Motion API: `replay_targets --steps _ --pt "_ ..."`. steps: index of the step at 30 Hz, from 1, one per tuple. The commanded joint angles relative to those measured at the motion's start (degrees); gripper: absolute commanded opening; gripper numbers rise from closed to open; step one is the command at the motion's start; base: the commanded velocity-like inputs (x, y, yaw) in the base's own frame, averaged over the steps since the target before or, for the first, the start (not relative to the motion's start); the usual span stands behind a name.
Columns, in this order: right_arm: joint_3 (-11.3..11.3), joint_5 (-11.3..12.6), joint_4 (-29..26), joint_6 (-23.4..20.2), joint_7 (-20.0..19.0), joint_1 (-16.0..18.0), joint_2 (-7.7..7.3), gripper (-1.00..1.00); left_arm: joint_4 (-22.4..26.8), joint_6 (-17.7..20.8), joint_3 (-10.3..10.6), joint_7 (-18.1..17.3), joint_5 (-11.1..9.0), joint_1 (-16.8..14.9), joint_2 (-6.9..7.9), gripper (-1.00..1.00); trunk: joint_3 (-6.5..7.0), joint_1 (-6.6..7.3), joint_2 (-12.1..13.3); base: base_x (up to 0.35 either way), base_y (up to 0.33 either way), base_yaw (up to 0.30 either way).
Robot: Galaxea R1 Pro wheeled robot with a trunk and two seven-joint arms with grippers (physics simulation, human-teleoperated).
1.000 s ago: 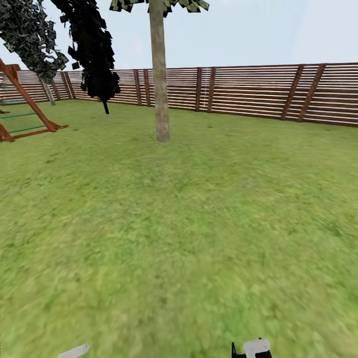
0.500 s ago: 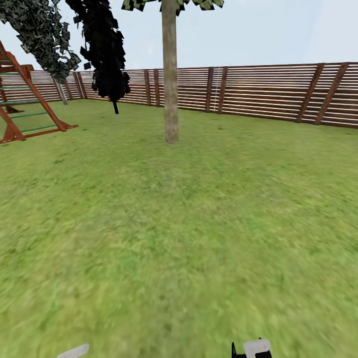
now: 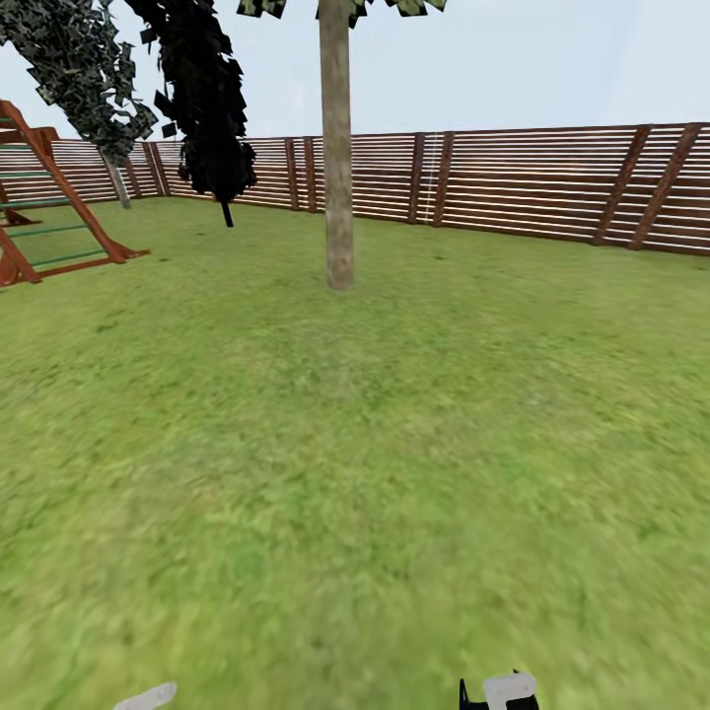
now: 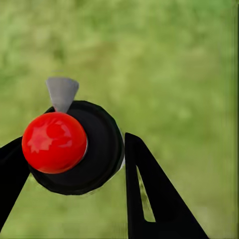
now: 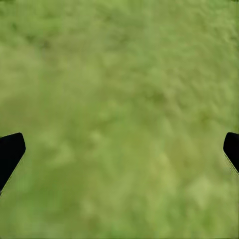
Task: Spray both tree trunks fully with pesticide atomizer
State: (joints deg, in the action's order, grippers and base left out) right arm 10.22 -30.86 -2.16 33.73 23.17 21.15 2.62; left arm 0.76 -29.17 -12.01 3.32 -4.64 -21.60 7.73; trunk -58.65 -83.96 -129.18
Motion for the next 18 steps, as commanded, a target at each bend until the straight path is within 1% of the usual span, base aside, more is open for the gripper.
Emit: replay_targets --steps 1,18 --pt "0.4 -0.6 0.1 0.1 0.3 0.0 0.02 1.0 -0.1 -0.2 0.2 0.0 -0.5 0.0 0.0 -1.0 -0.05 -0.03 0.0 0.342 0.0 0.0" --pt "0.4 -0.6 0.1 0.1 0.3 0.0 0.02 1.0 -0.1 -0.1 0.2 0.0 -0.5 0.0 0.0 -1.0 -0.05 -0.03 0.0 0.342 0.0 0.0"
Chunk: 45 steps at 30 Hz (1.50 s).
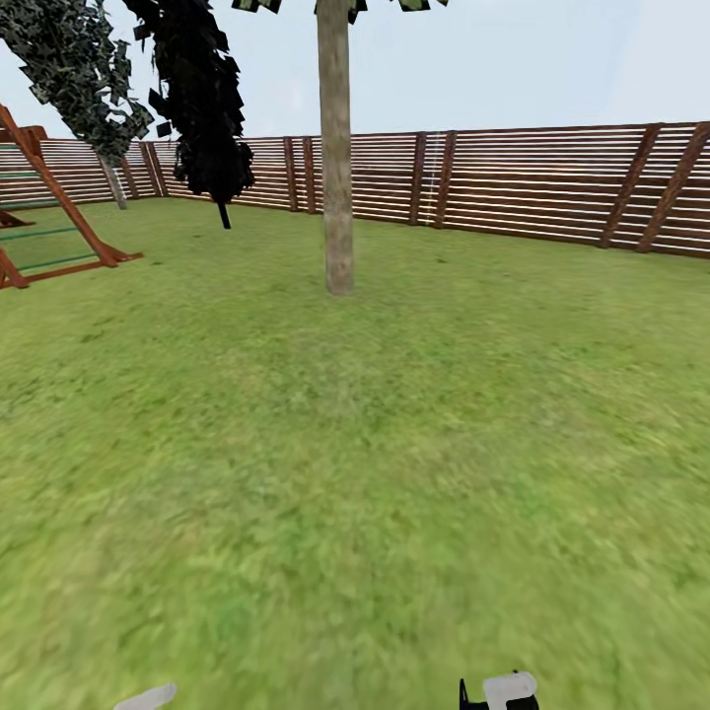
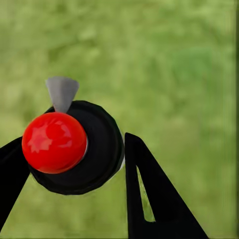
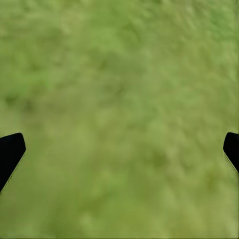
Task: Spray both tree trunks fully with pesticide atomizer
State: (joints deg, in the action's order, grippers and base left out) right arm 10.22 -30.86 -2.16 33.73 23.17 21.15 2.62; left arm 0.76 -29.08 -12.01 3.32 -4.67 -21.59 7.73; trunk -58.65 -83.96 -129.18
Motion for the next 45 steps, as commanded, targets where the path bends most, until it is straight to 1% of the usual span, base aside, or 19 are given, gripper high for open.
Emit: replay_targets --steps 1,45 --pt "0.4 -0.6 0.1 0.1 0.3 0.0 0.02 1.0 -0.1 -0.2 0.2 0.0 -0.5 0.0 0.0 -1.0 -0.05 -0.03 0.0 0.342 0.0 0.0" --pt "0.4 -0.6 0.1 0.1 0.3 0.0 0.02 1.0 -0.1 -0.3 0.2 0.0 -0.5 0.0 0.0 -1.0 -0.05 -0.03 0.0 0.342 0.0 0.0"
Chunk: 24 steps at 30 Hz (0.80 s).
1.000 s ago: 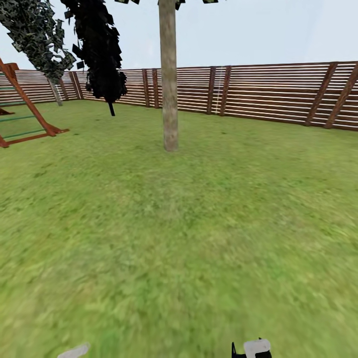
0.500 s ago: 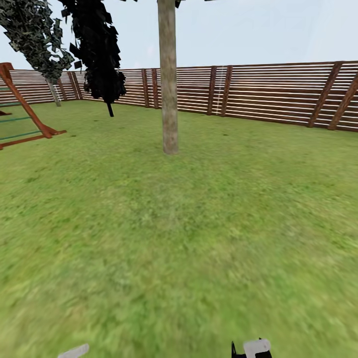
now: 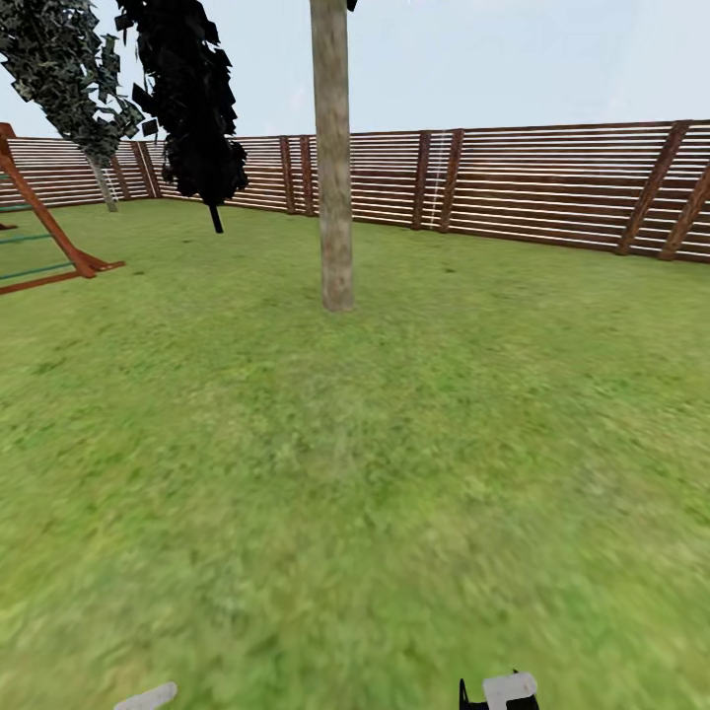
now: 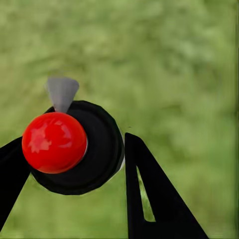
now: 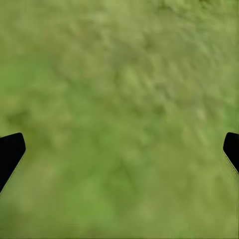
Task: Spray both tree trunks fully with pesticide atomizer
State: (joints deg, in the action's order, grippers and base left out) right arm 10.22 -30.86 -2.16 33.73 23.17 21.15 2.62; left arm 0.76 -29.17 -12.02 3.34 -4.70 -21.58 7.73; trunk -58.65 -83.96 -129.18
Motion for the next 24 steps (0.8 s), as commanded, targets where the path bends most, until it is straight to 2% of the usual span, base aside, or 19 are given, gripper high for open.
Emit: replay_targets --steps 1,24 --pt "0.4 -0.6 0.1 0.1 0.3 0.0 0.02 1.0 -0.1 -0.2 0.2 0.0 -0.5 0.0 0.0 -1.0 -0.05 -0.03 0.0 0.342 0.0 0.0" --pt "0.4 -0.6 0.1 0.1 0.3 0.0 0.02 1.0 -0.1 -0.1 0.2 0.0 -0.4 0.0 0.0 -1.0 -0.05 -0.03 0.0 0.342 0.0 0.0"
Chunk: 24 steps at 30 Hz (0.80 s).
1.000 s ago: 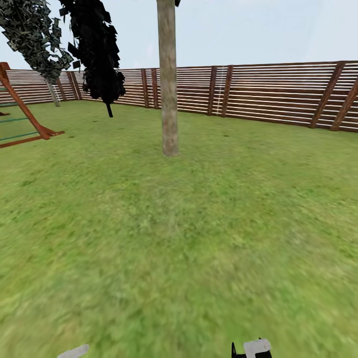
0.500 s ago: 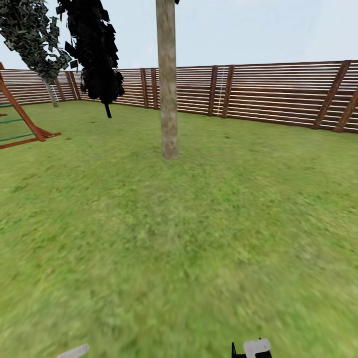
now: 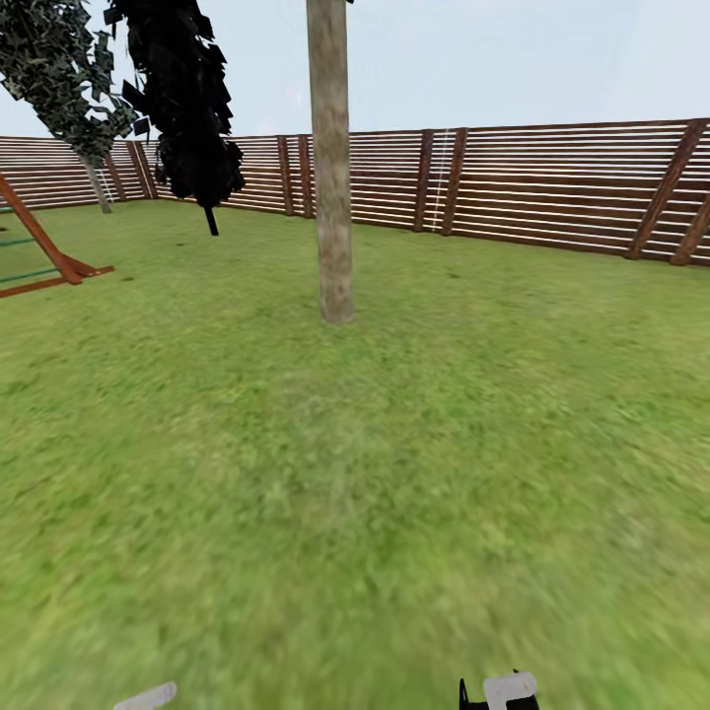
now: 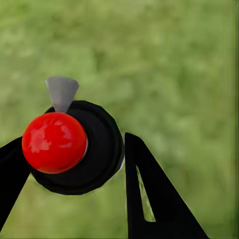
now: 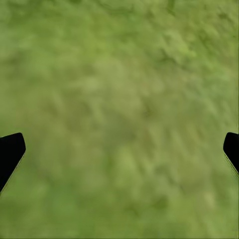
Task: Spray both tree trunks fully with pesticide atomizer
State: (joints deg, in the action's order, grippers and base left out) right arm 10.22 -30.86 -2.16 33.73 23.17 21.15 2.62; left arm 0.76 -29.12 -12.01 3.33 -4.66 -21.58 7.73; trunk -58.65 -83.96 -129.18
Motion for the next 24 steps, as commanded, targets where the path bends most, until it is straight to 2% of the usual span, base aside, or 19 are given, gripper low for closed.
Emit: replay_targets --steps 1,24 --pt "0.4 -0.6 0.1 0.1 0.3 0.0 0.02 1.0 -0.1 -0.2 0.2 0.0 -0.5 0.0 0.0 -1.0 -0.05 -0.03 0.0 0.342 0.0 0.0" --pt "0.4 -0.6 0.1 0.1 0.3 0.0 0.02 1.0 -0.1 -0.1 0.2 0.0 -0.5 0.0 0.0 -1.0 -0.05 -0.03 0.0 0.342 0.0 0.0"
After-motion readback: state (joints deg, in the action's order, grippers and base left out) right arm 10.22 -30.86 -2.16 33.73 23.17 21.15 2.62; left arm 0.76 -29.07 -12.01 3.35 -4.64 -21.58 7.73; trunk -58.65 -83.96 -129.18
